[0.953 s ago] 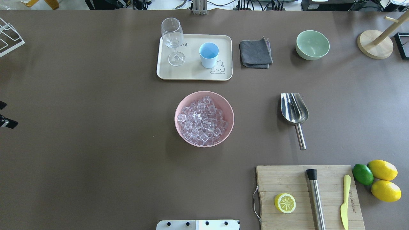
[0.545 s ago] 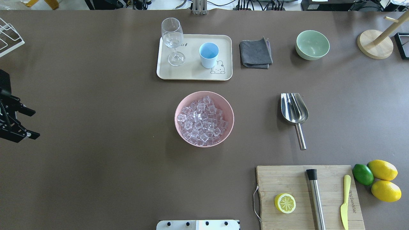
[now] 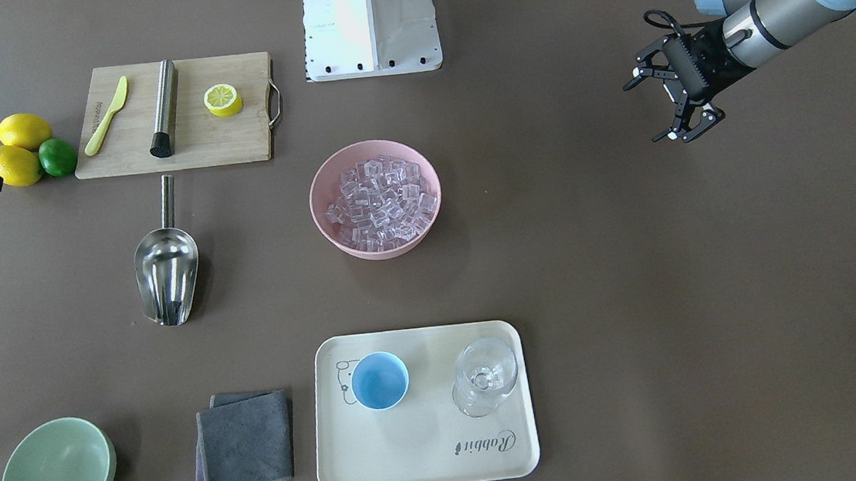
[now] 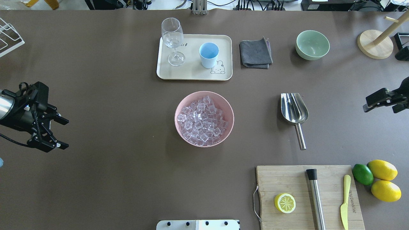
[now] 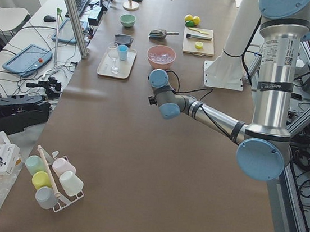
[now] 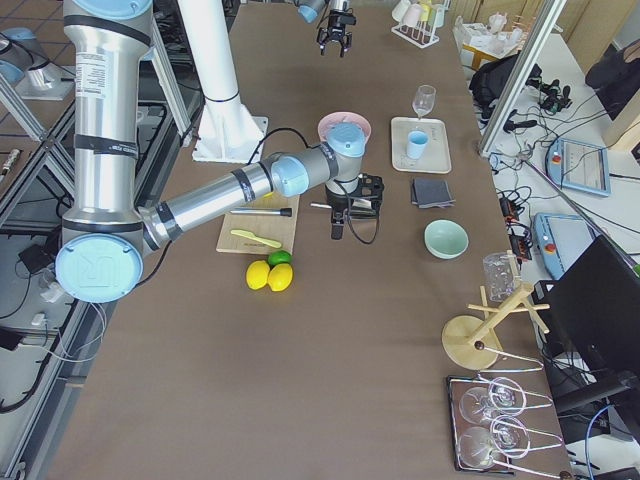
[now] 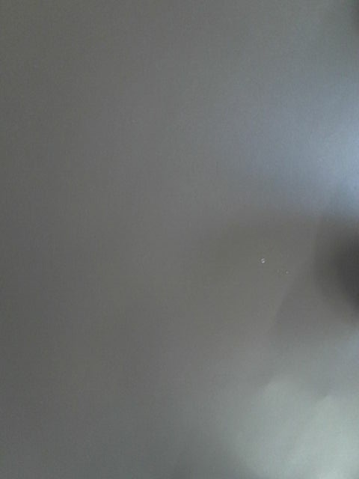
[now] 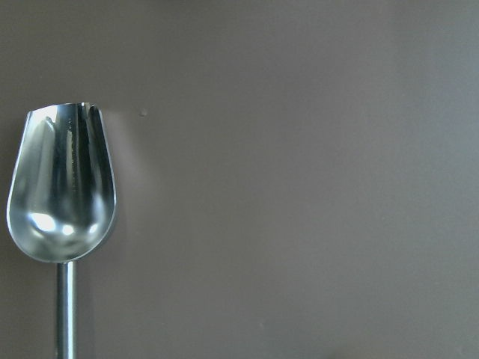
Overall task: Put ice in cup with scoop
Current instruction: 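Move the left gripper toward the pink bowl while the right gripper reaches the metal scoop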
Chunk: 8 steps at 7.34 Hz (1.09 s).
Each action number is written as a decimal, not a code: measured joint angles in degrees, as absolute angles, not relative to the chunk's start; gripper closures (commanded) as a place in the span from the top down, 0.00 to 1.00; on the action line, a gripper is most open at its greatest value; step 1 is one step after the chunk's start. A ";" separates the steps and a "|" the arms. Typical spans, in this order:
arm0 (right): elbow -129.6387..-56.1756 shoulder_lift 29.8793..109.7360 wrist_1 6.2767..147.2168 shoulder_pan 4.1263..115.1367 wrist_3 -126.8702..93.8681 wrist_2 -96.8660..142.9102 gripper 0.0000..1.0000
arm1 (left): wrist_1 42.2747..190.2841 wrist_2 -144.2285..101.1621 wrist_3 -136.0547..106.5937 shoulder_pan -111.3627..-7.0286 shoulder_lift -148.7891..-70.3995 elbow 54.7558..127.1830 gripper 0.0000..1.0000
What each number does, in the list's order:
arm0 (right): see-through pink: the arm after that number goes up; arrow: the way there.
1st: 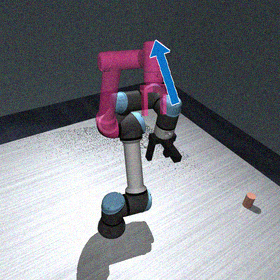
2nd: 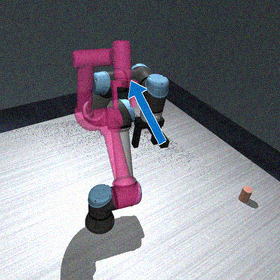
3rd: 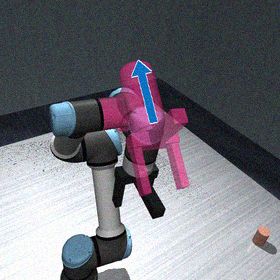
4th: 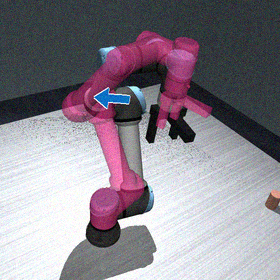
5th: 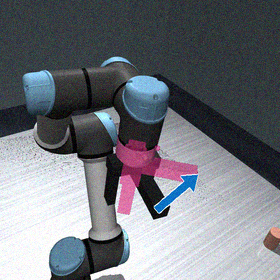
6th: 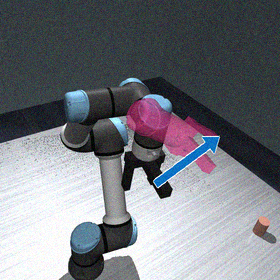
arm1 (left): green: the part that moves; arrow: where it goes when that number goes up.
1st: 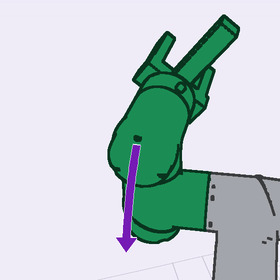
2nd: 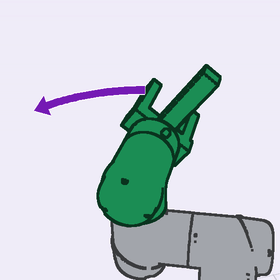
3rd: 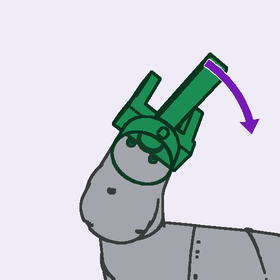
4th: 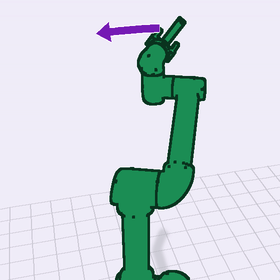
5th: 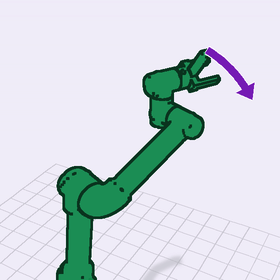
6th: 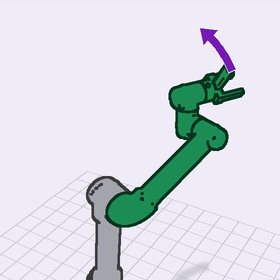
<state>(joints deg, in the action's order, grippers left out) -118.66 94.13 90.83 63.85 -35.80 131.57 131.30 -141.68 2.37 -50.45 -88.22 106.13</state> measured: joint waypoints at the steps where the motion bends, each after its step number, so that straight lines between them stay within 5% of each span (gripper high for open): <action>1: -118.94 92.32 90.86 59.73 -40.67 130.92 1.00 | 131.34 -141.75 2.50 -50.08 -88.82 106.61 0.98; 8: -112.86 84.80 86.66 38.68 -54.24 118.68 0.99 | 127.01 -129.16 2.87 -39.49 -91.39 111.26 0.98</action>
<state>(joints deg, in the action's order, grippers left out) -112.86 84.80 86.66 38.68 -54.24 118.68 127.01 -129.16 2.87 -39.49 -91.39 111.26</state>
